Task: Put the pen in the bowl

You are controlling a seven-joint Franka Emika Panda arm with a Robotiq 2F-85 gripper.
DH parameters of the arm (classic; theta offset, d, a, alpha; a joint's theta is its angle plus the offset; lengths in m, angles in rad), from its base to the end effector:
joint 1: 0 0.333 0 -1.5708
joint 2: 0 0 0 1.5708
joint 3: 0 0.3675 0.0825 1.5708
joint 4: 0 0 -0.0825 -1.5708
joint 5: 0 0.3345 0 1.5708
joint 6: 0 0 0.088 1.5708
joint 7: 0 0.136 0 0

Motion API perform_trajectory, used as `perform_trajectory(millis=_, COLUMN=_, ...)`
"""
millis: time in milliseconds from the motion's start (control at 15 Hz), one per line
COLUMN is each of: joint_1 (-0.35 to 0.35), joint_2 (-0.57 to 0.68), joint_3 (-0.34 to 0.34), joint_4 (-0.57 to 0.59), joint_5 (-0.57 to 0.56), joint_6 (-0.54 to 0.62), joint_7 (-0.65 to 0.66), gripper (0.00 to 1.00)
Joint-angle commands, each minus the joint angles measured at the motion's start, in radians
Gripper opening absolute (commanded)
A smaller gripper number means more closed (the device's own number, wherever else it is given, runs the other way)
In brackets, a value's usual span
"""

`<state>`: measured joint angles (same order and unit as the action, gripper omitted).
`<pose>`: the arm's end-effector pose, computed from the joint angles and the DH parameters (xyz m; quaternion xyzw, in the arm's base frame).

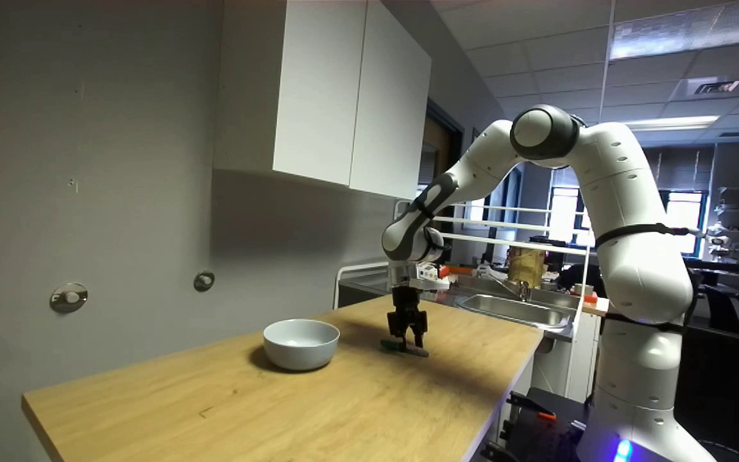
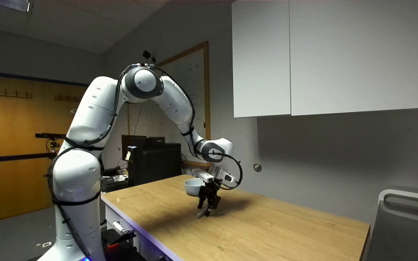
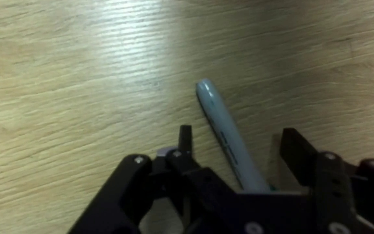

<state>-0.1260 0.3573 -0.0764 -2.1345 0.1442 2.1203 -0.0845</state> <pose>0.4989 -0.0912 0.2740 -0.9765 0.1061 0.1756 0.0657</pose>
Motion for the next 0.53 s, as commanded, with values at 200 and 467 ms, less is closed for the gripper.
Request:
perform_trajectory(millis=200, joint_1=0.011, joint_2=0.026, joint_3=-0.014, joint_4=0.053, joint_5=-0.073, joint_6=-0.044, joint_7=0.059, gripper=0.21)
perform_trajectory(millis=467, joint_1=0.036, joint_2=-0.018, joint_3=-0.009, joint_4=0.040, joint_5=-0.068, joint_6=-0.026, joint_7=0.143, gripper=0.12)
